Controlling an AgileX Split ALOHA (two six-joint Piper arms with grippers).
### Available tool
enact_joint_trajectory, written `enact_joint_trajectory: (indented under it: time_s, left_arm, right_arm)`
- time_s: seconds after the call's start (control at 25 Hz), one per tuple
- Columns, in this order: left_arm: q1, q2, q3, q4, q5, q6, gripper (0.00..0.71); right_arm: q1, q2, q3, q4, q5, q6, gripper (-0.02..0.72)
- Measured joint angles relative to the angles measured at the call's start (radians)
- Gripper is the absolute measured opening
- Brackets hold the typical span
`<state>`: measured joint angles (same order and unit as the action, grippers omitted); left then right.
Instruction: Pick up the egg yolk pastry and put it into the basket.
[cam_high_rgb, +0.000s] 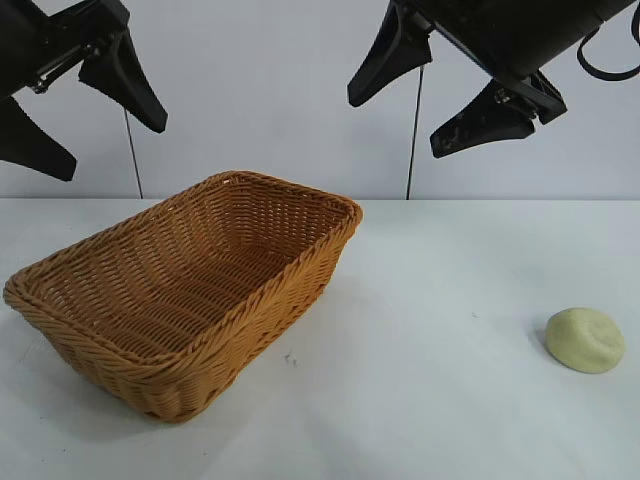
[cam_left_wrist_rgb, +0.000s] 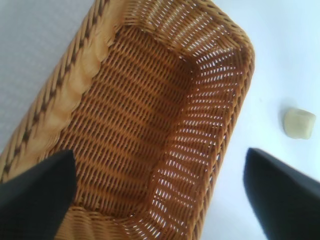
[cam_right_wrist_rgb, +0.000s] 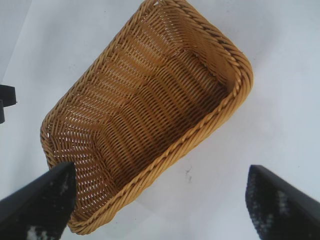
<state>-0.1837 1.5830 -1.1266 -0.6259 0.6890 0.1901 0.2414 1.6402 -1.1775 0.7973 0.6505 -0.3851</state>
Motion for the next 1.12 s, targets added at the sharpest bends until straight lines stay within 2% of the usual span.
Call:
enact_joint_trajectory:
  time_s: [0.92, 1.12]
  left_arm:
    - [0.000, 0.000, 0.000, 0.000, 0.000, 0.001, 0.696]
    - [0.000, 0.000, 0.000, 0.000, 0.000, 0.001, 0.696]
  right_arm:
    - [0.000, 0.000, 0.000, 0.000, -0.007, 0.000, 0.632]
    - [0.000, 0.000, 0.000, 0.000, -0.034, 0.000, 0.632]
